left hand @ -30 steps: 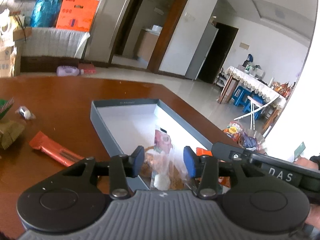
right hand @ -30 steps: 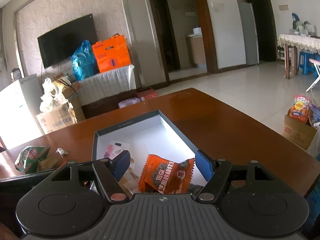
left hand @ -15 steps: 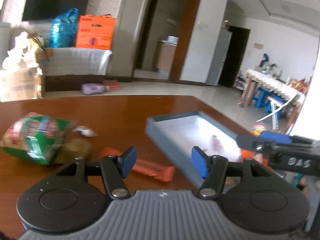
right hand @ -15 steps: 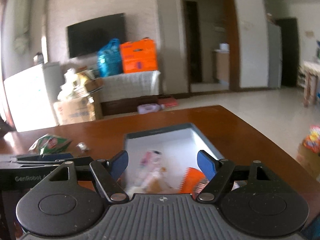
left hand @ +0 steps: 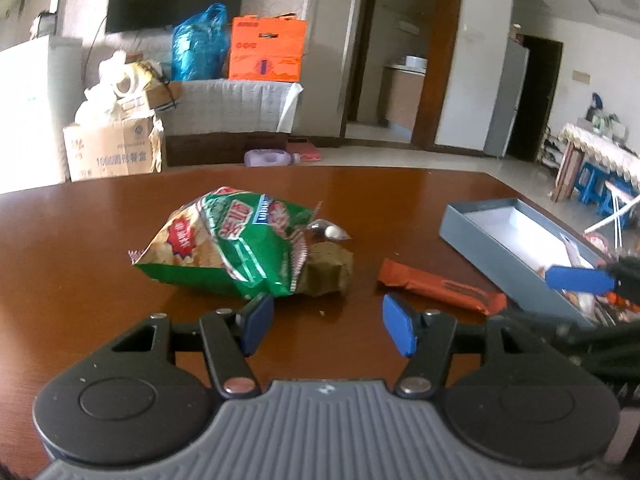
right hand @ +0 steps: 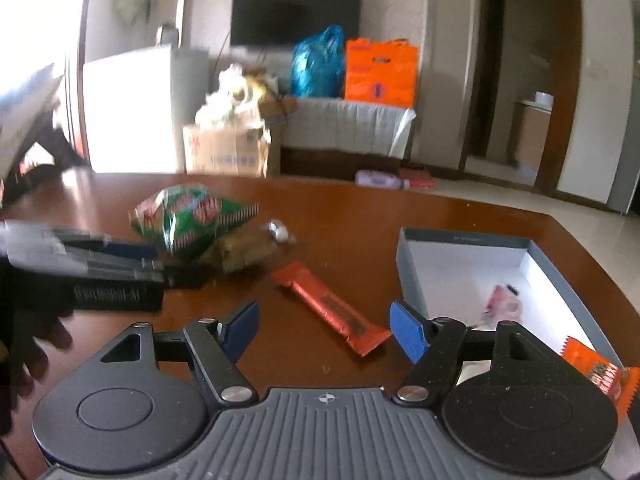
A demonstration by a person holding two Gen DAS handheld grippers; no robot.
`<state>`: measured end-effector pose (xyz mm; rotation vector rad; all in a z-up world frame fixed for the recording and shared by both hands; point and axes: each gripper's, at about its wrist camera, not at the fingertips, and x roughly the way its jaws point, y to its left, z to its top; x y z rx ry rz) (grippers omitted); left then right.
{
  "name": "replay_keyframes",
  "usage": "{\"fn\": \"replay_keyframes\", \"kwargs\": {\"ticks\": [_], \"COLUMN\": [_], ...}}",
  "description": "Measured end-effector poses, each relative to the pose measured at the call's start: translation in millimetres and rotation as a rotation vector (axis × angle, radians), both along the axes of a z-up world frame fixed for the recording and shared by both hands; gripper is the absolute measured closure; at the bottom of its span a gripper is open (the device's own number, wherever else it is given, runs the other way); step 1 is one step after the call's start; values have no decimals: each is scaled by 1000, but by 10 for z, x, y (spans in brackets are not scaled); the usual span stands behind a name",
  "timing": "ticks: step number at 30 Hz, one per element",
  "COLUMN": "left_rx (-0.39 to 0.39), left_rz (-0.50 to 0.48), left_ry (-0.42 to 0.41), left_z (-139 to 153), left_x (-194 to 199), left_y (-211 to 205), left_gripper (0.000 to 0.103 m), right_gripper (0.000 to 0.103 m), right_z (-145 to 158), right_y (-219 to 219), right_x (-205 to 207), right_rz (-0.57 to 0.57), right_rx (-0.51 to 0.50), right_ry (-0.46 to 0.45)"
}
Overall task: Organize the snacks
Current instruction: 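Withdraw both tools toward the green chip bag and orange bar, then grasp the green chip bag with the left tool while the right tool grasps the orange bar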
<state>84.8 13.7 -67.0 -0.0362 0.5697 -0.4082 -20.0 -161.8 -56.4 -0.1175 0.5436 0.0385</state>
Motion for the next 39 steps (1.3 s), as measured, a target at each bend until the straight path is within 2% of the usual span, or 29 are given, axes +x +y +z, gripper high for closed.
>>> {"fn": "replay_keyframes", "kwargs": {"ticks": [10,13,15,17,21,25,28,31,37,39], "left_rx": [-79,-61,-53,-59,-78,-24,-1,30,27,21], "left_rz": [42,70,89,120,80,76,120,143,137,145], "left_ry": [69,67,57,44,99,31,-9,-28,-40,-42], "left_z": [-194,-215,-224,-210,-136,22,122,172,182,195], "left_x": [314,378,421,453,415,211,134,128,165,194], "left_y": [-149,-202,-215,-157,50,224,352,409,503,552], "left_gripper": [42,42,37,36,36,36,30,29,29,29], "right_gripper": [15,13,12,12,10,4,3,3,2,0], "right_z": [-125,-173,-181,-193,-181,-175,-188,-230,-360,-386], "right_y": [39,-18,-43,-41,-58,-56,-19,49,100,65], "right_x": [297,351,361,367,359,431,541,643,851,888], "right_rz": [8,-4,-13,-21,-30,-63,-64,-66,-72,-80], "right_rx": [-116,-95,-67,-68,-31,-11,0,-38,-52,-17], "right_ry": [29,48,54,54,43,20,34,50,113,122]}}
